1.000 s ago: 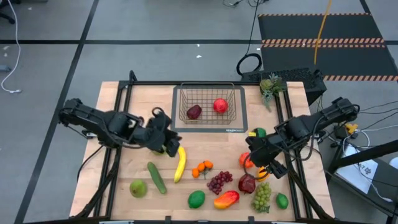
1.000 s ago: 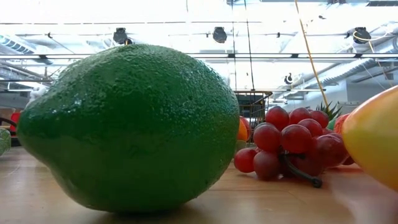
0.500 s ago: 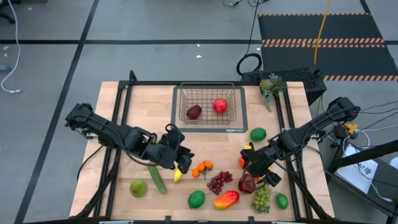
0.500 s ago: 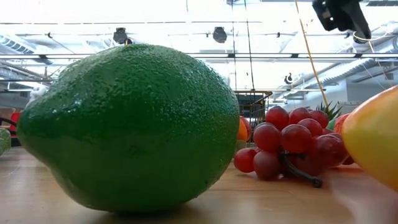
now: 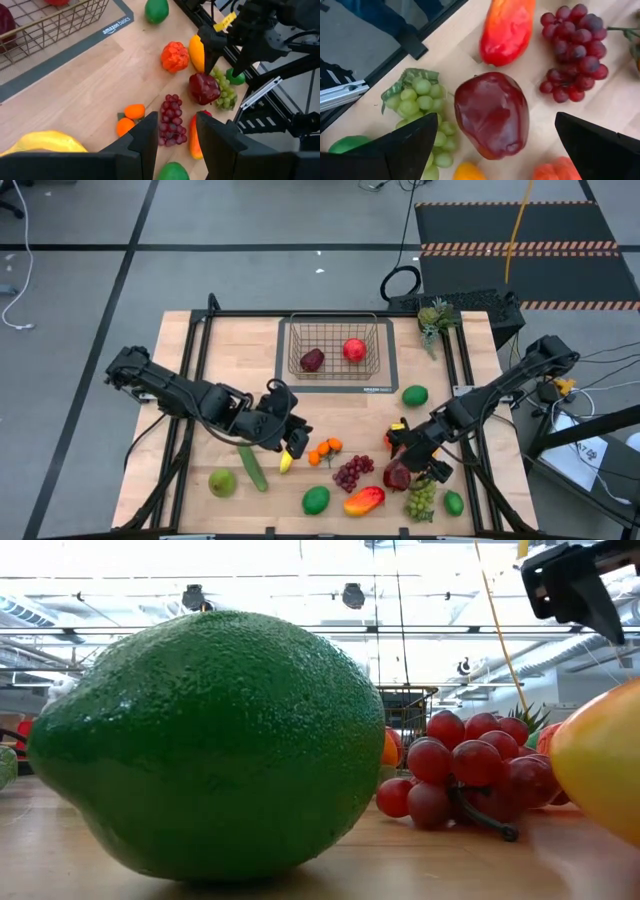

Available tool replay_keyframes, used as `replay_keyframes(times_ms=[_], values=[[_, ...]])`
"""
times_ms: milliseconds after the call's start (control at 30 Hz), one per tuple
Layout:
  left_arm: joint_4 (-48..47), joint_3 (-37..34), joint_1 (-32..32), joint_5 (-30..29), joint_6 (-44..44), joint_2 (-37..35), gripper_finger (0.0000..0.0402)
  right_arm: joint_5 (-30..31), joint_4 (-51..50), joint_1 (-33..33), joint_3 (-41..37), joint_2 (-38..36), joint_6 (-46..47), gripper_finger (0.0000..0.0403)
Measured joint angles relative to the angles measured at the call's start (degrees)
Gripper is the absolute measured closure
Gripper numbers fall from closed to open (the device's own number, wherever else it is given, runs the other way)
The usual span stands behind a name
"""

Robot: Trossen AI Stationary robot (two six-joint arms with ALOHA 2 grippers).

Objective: Build produce basket
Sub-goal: Put the dark red apple into the brown wire basket

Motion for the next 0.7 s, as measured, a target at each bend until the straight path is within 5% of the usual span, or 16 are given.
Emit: replay_keyframes(times_ms=[700], values=[[-0.48,0.0,0.25,0.01,1.35,-0.01,0.0268,0.47,12.95,1.41,-10.6,0.28,-8.01,0.0003]])
